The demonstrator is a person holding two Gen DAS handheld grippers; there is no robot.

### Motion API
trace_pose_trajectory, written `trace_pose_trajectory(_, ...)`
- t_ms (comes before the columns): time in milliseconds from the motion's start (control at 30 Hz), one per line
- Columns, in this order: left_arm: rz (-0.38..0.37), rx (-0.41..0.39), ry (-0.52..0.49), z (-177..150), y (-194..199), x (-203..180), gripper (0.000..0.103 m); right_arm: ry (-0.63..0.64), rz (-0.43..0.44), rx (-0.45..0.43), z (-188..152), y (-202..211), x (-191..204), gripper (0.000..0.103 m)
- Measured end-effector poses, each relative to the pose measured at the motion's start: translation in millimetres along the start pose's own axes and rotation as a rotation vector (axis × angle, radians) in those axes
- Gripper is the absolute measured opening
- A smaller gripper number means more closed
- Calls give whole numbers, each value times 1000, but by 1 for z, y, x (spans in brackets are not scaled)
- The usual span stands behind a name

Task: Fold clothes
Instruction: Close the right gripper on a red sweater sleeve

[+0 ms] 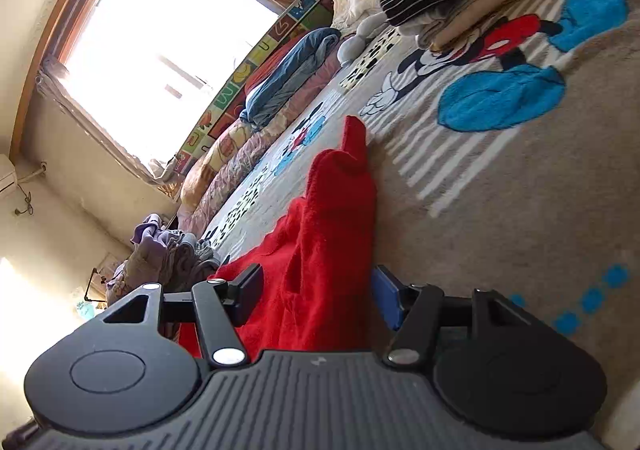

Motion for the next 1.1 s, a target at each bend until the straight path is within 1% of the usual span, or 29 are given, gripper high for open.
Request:
trace_pose_trajectory(33, -1, 0, 1, 0, 1, 1, 44, 35, -9, -1, 1, -2, 7, 21)
trace_pose_trajectory(67, -3, -2, 8, 1, 2, 3, 44, 71, -20, -2, 1, -4, 15, 17)
trace_pose_trajectory(100, -6, -3, 21, 2, 3, 6, 44, 121, -34, -15, 1, -4, 25, 17)
trace_pose_trajectory(133, -10, -6, 37, 2, 4, 9, 44, 175, -49, -34, 1, -3, 37, 14)
trace_pose_trajectory(200, -17, -13, 69, 4, 6, 15, 44, 285, -79, -70, 1, 0, 60, 13)
trace_pose_trajectory(267, -22, -21, 103, 5, 9, 21, 44, 425, -83, -69, -6, -3, 86, 13)
trace_pose_trajectory(333, -26, -27, 140, 5, 12, 28, 45, 547, -89, -28, -17, -13, 107, 13)
trace_pose_trajectory(400, -35, -34, 181, 5, 15, 35, 45, 628, -93, 28, -29, -27, 119, 13)
trace_pose_trajectory(533, -58, -41, 242, 4, 20, 45, 46, 869, -100, 109, -65, -38, 149, 14)
trace_pose_trajectory(600, -62, -41, 249, 4, 21, 46, 46, 1022, -76, 144, -88, -36, 163, 16)
trace_pose_trajectory(667, -59, -38, 241, 4, 21, 45, 47, 1116, -40, 176, -102, -29, 171, 16)
trace_pose_trajectory(700, -58, -37, 236, 4, 20, 45, 47, 1090, -17, 177, -97, -24, 170, 17)
trace_pose_trajectory(767, -56, -34, 230, 3, 20, 44, 47, 994, 32, 172, -81, -13, 167, 17)
trace_pose_trajectory(833, -58, -32, 228, 4, 20, 45, 48, 898, 80, 166, -64, -2, 164, 23)
trace_pose_trajectory(867, -60, -30, 227, 3, 19, 45, 48, 824, 90, 155, -49, 0, 159, 28)
trace_pose_trajectory(900, -61, -29, 225, 3, 19, 45, 50, 749, 82, 136, -32, -2, 150, 32)
trace_pose_trajectory(967, -61, -25, 217, 3, 17, 43, 52, 605, 55, 95, 3, -6, 130, 34)
trace_pose_trajectory(1033, -60, -20, 203, 4, 16, 41, 54, 498, 10, 67, 35, -20, 111, 40)
trace_pose_trajectory(1067, -58, -18, 195, 4, 15, 40, 55, 452, -9, 72, 47, -31, 101, 43)
trace_pose_trajectory(1100, -56, -16, 187, 4, 14, 39, 56, 402, -25, 90, 58, -43, 92, 51)
Point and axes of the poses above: each gripper's, at about its wrist camera, not at the fingertips, and y roughly against the way its jaws point, x to its left, z to its top, the point moved 3 cm from there along -y, roughly the way its jaws point, and after that the axes turned 13 degrees about -z, right-handed, at the moved point
